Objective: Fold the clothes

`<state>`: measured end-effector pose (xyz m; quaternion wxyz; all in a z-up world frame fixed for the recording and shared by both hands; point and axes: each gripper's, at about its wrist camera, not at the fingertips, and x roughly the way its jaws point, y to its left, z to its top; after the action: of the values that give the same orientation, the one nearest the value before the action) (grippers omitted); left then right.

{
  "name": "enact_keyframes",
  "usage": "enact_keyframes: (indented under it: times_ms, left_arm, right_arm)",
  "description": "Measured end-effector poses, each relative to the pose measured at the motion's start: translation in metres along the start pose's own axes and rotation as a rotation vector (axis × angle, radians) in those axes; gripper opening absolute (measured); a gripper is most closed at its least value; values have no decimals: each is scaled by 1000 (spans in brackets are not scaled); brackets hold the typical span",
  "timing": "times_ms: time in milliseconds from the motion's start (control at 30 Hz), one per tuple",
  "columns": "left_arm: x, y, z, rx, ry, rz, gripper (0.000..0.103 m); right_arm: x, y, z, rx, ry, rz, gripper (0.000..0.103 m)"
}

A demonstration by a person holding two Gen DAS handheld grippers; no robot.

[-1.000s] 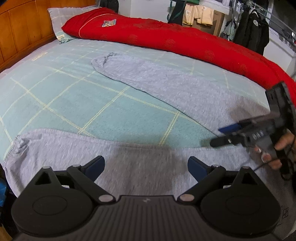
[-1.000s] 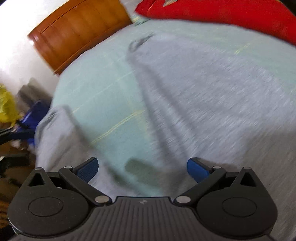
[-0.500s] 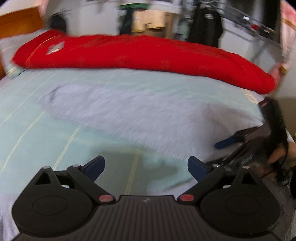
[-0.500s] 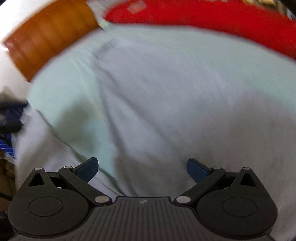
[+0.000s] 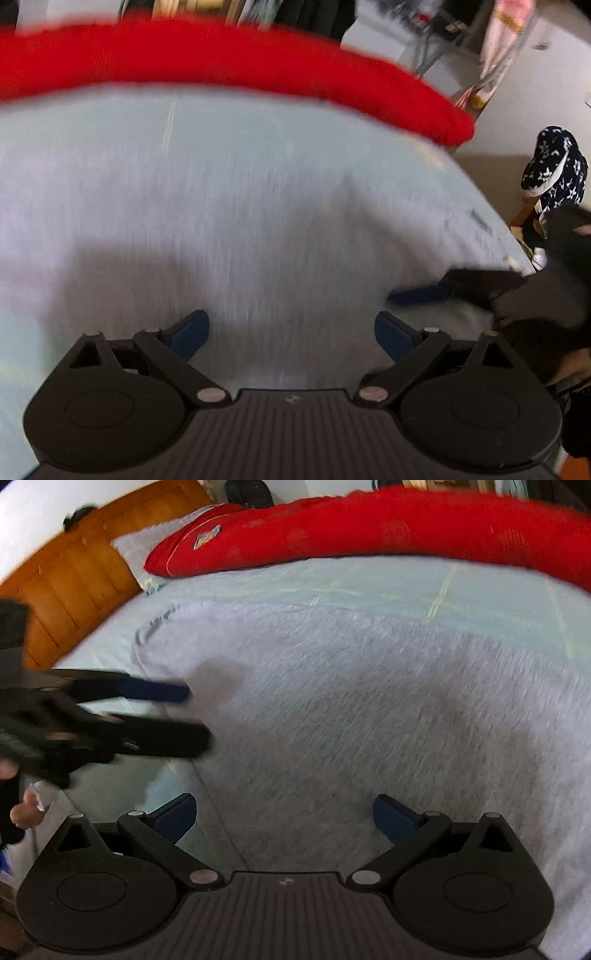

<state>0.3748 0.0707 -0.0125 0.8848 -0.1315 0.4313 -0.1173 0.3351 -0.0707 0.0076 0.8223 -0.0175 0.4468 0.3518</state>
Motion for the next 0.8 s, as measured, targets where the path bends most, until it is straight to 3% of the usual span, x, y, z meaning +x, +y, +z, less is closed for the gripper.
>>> enact_keyframes:
  times_ms: [100,200,267,367,567,733,800]
  left_arm:
    - [-5,-1,-17,53,-7,-1,96]
    - [-18,-8,-13,75,-12,9,96]
    - [-23,-8,-9,77,-52,-4,96]
    - [-13,-2,-10,25,-36,3,96]
    - [-6,5,-17,-32,-18,9,98]
    - [-12,7,-20,-46,-19,3,98]
    - [-15,8,-22,-52,-20,0,98]
  right_arm:
    - [-11,15,-4,-52,25,-96,103]
    - [-38,12,-7,-41,21,-117,103]
    - [-56,-4,-2,-11,-8,-139,103]
    - [-71,-39,9,48,-57,-191,103]
    - [-62,-99,47,202,-121,-56,103]
    - [-31,-117,73,223,-136,60,103]
    - [-13,-124,75,215,-118,57,103]
